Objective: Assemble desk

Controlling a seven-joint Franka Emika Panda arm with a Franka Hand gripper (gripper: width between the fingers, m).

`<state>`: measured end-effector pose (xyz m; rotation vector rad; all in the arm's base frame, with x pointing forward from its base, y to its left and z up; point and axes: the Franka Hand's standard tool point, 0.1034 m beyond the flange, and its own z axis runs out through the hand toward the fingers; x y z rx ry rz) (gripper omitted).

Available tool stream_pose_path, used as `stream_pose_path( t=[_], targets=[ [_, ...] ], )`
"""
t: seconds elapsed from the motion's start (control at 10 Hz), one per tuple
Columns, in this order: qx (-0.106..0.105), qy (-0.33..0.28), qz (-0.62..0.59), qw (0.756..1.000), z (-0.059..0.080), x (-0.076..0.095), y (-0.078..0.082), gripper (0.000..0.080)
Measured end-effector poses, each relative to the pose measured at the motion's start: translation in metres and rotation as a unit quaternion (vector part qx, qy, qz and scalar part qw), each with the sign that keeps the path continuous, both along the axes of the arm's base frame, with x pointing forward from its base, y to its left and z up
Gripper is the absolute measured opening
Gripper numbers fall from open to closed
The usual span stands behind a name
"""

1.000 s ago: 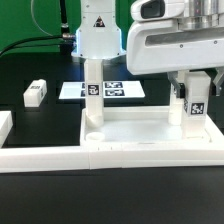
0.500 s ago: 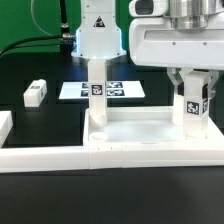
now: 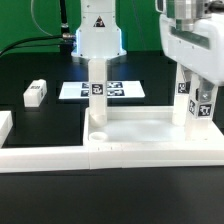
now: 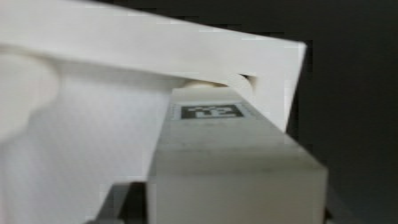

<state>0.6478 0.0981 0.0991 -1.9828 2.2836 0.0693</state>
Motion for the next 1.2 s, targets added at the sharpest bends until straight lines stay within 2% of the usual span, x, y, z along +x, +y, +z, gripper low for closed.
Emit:
stream_pose_path(
  t=[0.2, 0.3, 0.4, 0.5, 0.7, 1.0, 1.1, 1.2],
  targets=[
    [0.002, 0.000, -0.023, 1.000, -0.0007, -0.0007, 0.0000, 0.0288],
    [0.000, -0.001, -0.010, 1.000, -0.0015, -0.0009, -0.0001, 0.0386],
    [-0.005, -0.011, 0.052, 0.999, -0.0032, 0.0004, 0.0008, 0.0527],
    [-0.009, -0.026, 0.165, 0.986, -0.0068, 0.0012, 0.0043, 0.0611],
    [-0.010, -0.033, 0.228, 0.973, -0.0043, -0.0008, 0.0081, 0.0642],
    [-0.016, -0.040, 0.304, 0.952, -0.0064, -0.0011, 0.0057, 0.0649],
    [-0.023, -0.052, 0.386, 0.921, -0.0050, -0.0003, 0.0044, 0.0649],
    [-0.030, -0.068, 0.481, 0.874, -0.0007, 0.0010, 0.0022, 0.0649]
  ],
)
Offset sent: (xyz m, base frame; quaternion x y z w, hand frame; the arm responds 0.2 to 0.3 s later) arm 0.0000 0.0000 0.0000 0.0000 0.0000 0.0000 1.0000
